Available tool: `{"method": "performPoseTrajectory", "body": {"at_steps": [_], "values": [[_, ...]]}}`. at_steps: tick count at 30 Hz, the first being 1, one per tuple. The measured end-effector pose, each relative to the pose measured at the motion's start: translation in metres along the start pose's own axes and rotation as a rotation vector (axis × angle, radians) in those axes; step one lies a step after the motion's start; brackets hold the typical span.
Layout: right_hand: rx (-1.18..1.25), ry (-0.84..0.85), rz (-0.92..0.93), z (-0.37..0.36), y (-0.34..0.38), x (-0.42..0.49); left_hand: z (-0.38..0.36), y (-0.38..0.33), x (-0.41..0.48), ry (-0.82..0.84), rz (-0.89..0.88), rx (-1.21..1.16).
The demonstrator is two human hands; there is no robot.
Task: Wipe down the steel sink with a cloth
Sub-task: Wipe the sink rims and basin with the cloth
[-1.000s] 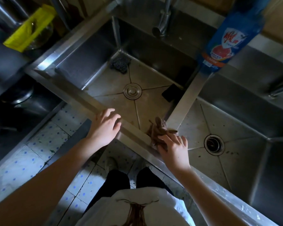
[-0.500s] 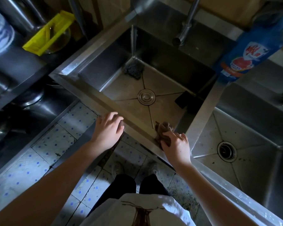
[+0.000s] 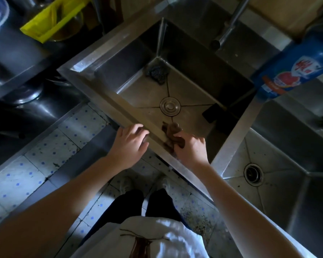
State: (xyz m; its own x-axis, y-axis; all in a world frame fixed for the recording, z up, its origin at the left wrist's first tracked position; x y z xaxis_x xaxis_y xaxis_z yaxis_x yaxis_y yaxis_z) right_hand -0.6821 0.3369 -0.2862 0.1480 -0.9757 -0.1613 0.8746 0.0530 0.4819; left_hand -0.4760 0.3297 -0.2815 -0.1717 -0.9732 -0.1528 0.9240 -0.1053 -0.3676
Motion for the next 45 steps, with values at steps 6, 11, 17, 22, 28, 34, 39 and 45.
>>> {"method": "performPoseTrajectory", "body": {"at_steps": [6, 11, 17, 22, 28, 34, 39, 45], "values": [[-0.112, 0.207, 0.009, 0.032, -0.061, -0.006, -0.018, -0.035, 0.006, 0.034, 0.013, -0.042], [-0.226, 0.673, 0.150, 0.042, -0.098, 0.017, -0.036, -0.063, 0.010, 0.094, 0.023, -0.031], [-0.173, 1.149, 0.131, 0.022, -0.120, 0.068, -0.046, -0.077, 0.014, 0.084, 0.071, -0.032], [-0.519, 1.321, 0.282, 0.008, -0.148, 0.103, -0.050, -0.083, 0.015, 0.077, 0.092, -0.014], [-0.582, 1.221, 0.229, 0.036, -0.194, 0.155, -0.049, -0.083, 0.017, 0.023, 0.110, 0.046], [-0.648, 1.172, 0.139, 0.052, -0.215, 0.181, -0.053, -0.077, 0.018, 0.036, 0.120, 0.073], [-0.489, 1.405, 0.148, 0.019, -0.181, 0.140, -0.054, -0.077, 0.017, 0.031, 0.112, 0.089], [-0.309, 1.473, 0.272, -0.030, -0.131, 0.083, -0.051, -0.077, 0.017, 0.074, 0.109, 0.113]]}}
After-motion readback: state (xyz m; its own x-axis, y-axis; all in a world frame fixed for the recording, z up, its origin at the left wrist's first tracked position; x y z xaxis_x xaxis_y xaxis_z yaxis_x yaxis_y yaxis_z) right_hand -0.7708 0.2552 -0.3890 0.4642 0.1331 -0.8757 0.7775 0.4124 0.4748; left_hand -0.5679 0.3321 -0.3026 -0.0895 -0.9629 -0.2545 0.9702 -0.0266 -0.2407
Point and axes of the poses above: each hand's wrist, its own x-axis towards the middle knuckle, its own z-axis out of the back of the hand, y = z × x, the point moved 3 cm from there along x, towards the middle knuckle, and after that the axes turned 11 degrees about z, right-handed, at the moved point
